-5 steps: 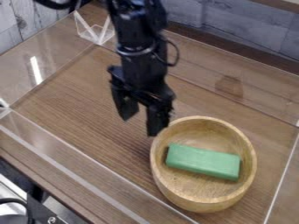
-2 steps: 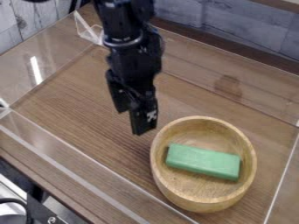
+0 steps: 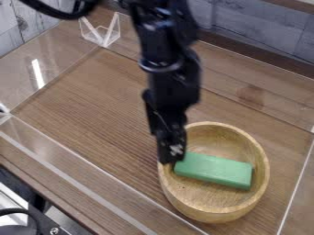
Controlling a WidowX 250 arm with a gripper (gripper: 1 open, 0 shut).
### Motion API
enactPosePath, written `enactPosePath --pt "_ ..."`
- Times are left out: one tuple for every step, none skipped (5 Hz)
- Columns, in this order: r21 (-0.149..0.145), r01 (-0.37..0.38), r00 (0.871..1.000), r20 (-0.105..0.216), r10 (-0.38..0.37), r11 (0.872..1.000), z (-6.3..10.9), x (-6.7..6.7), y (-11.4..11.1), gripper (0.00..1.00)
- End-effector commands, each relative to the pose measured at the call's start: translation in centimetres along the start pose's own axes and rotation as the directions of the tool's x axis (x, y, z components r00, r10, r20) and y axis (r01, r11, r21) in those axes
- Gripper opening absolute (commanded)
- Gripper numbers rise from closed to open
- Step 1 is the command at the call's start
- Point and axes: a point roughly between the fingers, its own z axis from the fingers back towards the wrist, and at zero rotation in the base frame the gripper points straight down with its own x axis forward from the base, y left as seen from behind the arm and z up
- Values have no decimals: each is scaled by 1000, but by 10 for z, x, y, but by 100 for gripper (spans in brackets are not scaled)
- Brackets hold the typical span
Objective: Move green object from inside the wooden bowl to the table next to it
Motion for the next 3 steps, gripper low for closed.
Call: enactPosePath --pt "18 72 997 -1 -72 997 -1 12 7 100" --pt "18 126 992 -13 -126 992 -3 16 17 100" --pt "22 137 990 -16 -137 990 -13 18 3 100"
